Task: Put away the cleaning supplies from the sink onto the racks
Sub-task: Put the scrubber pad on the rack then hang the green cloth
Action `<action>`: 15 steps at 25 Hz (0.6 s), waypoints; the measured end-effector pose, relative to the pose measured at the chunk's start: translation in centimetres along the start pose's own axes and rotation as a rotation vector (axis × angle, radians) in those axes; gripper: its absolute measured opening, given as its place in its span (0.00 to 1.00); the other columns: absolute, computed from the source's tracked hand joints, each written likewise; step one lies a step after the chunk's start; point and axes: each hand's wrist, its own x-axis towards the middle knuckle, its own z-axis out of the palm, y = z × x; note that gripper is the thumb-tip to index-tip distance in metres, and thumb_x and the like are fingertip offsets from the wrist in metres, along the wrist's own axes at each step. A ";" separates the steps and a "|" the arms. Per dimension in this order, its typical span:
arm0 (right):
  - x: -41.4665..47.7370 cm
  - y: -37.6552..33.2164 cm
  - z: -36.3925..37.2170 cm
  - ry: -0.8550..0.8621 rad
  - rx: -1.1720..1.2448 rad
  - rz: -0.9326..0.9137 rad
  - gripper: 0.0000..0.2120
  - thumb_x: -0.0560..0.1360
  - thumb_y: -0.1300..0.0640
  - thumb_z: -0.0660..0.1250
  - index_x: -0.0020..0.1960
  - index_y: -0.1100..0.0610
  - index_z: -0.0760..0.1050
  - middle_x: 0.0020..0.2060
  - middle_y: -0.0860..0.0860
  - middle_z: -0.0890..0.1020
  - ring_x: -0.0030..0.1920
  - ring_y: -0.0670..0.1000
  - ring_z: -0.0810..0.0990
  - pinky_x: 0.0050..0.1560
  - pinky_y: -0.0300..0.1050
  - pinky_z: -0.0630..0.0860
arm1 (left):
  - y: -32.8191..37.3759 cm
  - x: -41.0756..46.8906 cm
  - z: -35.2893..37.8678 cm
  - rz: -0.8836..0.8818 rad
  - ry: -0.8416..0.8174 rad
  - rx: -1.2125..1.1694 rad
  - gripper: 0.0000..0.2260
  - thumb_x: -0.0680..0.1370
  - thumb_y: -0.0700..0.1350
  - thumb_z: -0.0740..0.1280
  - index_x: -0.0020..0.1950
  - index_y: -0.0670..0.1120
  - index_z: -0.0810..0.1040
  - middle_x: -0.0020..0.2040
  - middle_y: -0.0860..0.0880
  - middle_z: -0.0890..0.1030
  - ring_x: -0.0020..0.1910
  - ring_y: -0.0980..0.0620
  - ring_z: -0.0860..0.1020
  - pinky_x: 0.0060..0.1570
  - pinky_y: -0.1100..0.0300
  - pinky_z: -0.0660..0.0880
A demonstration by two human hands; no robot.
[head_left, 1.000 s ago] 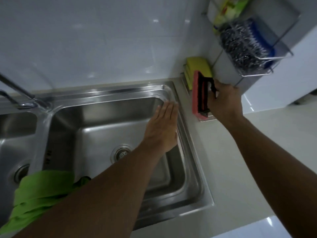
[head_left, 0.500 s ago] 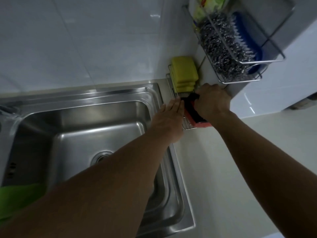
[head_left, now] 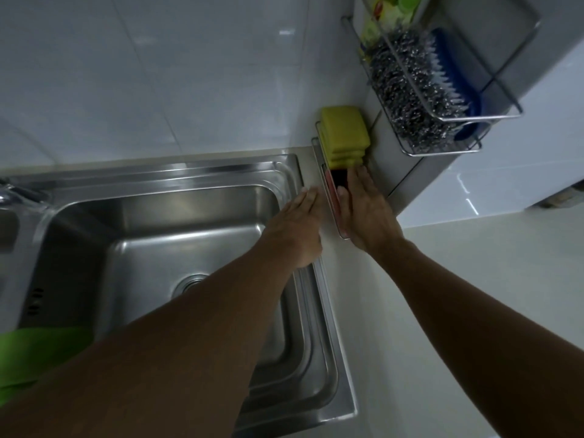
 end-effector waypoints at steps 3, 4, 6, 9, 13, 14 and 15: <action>-2.0 0.2 0.8 -0.002 0.006 -0.030 0.30 0.85 0.46 0.46 0.81 0.63 0.50 0.80 0.61 0.55 0.81 0.58 0.52 0.81 0.54 0.50 | -1.6 -2.1 -0.4 -0.037 -0.002 0.012 0.34 0.81 0.42 0.56 0.81 0.43 0.40 0.82 0.46 0.39 0.81 0.50 0.40 0.80 0.51 0.46; -2.4 -0.2 0.6 0.007 0.015 -0.044 0.30 0.85 0.47 0.47 0.81 0.62 0.49 0.81 0.60 0.54 0.82 0.57 0.50 0.81 0.54 0.48 | -2.3 -3.0 -0.6 -0.050 0.008 0.024 0.33 0.81 0.42 0.56 0.81 0.43 0.40 0.82 0.46 0.40 0.81 0.49 0.40 0.80 0.51 0.47; -3.5 -1.8 0.6 0.000 0.064 -0.120 0.30 0.84 0.48 0.47 0.81 0.61 0.49 0.81 0.58 0.52 0.82 0.55 0.47 0.81 0.54 0.47 | -4.0 -5.2 -1.1 -0.074 0.038 0.042 0.32 0.81 0.43 0.55 0.81 0.42 0.42 0.82 0.45 0.41 0.81 0.48 0.42 0.79 0.51 0.47; -6.1 -5.9 1.5 -0.066 0.133 -0.211 0.30 0.84 0.46 0.45 0.81 0.60 0.49 0.82 0.57 0.51 0.82 0.52 0.47 0.81 0.54 0.50 | -7.2 -9.6 -1.6 -0.122 0.060 0.039 0.30 0.82 0.44 0.54 0.81 0.42 0.44 0.82 0.45 0.43 0.81 0.48 0.43 0.79 0.52 0.48; -10.1 -14.0 3.6 -0.136 0.253 -0.210 0.30 0.84 0.48 0.51 0.82 0.59 0.49 0.81 0.54 0.51 0.81 0.49 0.48 0.80 0.45 0.50 | -12.4 -16.5 -1.9 -0.212 0.057 0.033 0.30 0.82 0.43 0.53 0.81 0.42 0.43 0.82 0.45 0.42 0.81 0.49 0.43 0.79 0.53 0.46; -11.1 -16.4 4.2 -0.166 0.296 -0.209 0.30 0.84 0.48 0.52 0.82 0.57 0.48 0.81 0.52 0.51 0.80 0.48 0.47 0.80 0.43 0.49 | -14.1 -18.5 -2.0 -0.242 0.044 0.052 0.30 0.82 0.44 0.53 0.81 0.42 0.42 0.82 0.45 0.41 0.81 0.49 0.42 0.79 0.53 0.46; -11.9 -18.8 4.8 -0.193 0.337 -0.217 0.30 0.84 0.49 0.53 0.82 0.56 0.48 0.82 0.52 0.51 0.80 0.47 0.48 0.80 0.43 0.50 | -15.8 -20.6 -2.1 -0.270 0.035 0.054 0.31 0.82 0.44 0.53 0.81 0.42 0.42 0.82 0.46 0.41 0.81 0.49 0.42 0.79 0.52 0.46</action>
